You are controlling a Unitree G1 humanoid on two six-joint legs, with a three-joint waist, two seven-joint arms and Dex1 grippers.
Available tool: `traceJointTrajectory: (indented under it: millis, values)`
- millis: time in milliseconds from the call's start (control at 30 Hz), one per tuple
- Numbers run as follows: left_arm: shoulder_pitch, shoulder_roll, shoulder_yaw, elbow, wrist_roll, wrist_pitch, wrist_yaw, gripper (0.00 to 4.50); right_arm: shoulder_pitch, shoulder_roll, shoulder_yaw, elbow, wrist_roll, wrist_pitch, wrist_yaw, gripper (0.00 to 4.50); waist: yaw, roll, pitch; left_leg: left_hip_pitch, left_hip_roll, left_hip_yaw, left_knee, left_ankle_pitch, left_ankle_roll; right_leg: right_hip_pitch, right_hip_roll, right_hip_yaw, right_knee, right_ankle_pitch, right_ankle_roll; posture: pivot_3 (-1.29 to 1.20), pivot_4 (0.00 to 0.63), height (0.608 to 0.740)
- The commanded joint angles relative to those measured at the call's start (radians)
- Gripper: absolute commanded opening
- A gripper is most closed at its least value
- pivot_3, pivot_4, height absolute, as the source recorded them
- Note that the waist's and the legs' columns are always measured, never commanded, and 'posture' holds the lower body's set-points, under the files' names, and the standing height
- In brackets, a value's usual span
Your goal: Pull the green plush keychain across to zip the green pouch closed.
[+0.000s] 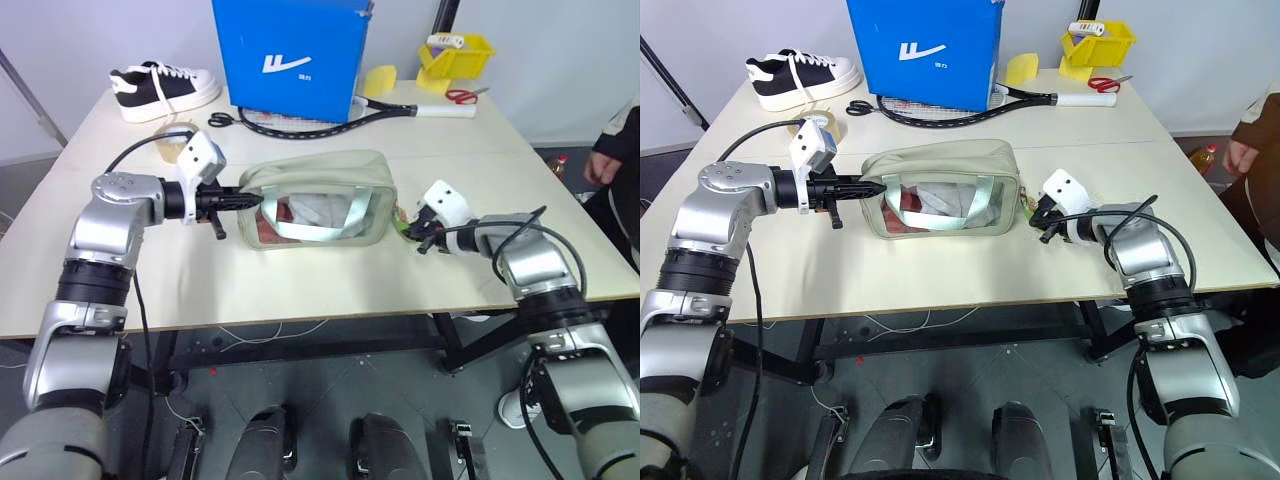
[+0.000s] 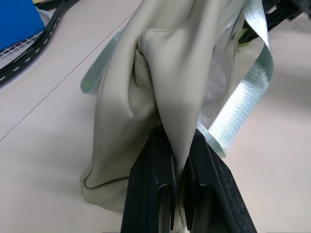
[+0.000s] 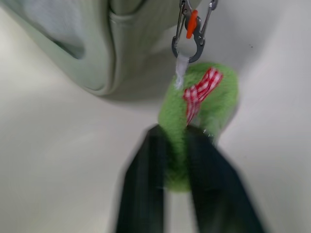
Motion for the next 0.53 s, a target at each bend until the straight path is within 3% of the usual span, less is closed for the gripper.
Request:
traceJointTrajectory:
  millis: [33, 133, 300, 533]
  values:
    - [-0.044, 0.013, 0.020, 0.002, -0.003, -0.001, -0.004, 0.76, -0.027, -0.100, -0.074, -0.140, 0.062, 0.074, 0.067, 2.92, -0.001, 0.000, 0.000, 0.000, 0.000, 0.000, 0.000, 0.000, 0.000, 0.000, 0.000, 0.000, 0.000, 0.000, 0.000, 0.00, 0.150, 0.740]
    - [-0.067, 0.031, 0.030, 0.028, -0.019, 0.013, -0.041, 1.99, -0.029, -0.199, -0.101, -0.247, 0.119, 0.142, 0.143, 4.44, -0.002, 0.000, 0.000, 0.000, 0.000, 0.000, 0.000, 0.000, 0.001, 0.000, 0.000, 0.000, 0.000, 0.000, 0.000, 0.00, 0.150, 0.740]
    - [-0.127, 0.112, 0.050, 0.091, -0.040, 0.076, -0.129, 4.48, -0.031, -0.301, -0.154, -0.387, 0.228, 0.264, 0.203, 4.50, -0.008, 0.000, 0.000, 0.000, 0.002, 0.000, 0.000, -0.001, 0.000, -0.001, -0.001, 0.000, -0.001, 0.000, -0.001, 0.00, 0.150, 0.740]
    - [-0.166, 0.202, 0.065, 0.175, -0.017, 0.086, -0.145, 4.48, -0.054, -0.287, -0.212, -0.488, 0.342, 0.409, 0.137, 4.50, -0.005, 0.000, 0.000, 0.000, 0.004, 0.000, -0.001, -0.001, 0.000, -0.002, -0.002, 0.001, -0.002, 0.000, -0.005, 0.00, 0.150, 0.740]
